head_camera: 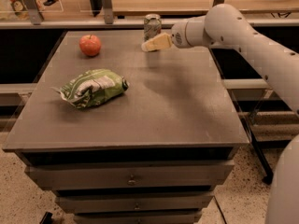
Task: Pick 7up can
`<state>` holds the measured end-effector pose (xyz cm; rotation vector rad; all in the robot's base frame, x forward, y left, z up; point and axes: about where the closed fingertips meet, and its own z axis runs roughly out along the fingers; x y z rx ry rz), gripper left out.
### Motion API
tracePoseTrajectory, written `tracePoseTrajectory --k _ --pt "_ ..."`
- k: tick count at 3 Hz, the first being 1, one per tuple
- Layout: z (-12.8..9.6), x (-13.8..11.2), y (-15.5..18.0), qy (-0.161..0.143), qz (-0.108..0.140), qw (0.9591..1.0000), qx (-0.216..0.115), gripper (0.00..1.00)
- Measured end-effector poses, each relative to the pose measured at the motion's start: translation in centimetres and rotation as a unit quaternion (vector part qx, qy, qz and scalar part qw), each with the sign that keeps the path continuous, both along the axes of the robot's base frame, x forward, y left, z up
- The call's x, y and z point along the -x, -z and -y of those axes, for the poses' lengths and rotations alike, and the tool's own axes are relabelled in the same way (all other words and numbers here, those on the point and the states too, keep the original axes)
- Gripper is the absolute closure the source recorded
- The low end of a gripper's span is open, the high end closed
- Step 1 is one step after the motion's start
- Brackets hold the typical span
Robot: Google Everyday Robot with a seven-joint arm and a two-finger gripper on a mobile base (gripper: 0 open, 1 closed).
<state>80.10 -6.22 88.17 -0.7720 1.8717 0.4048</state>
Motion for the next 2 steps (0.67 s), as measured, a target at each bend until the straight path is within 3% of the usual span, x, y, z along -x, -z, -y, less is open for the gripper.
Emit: tracePoseTrajectory --k 2 --pt "2.3 -3.7 0.2 0.008 0.006 0.9999 0.012 0.0"
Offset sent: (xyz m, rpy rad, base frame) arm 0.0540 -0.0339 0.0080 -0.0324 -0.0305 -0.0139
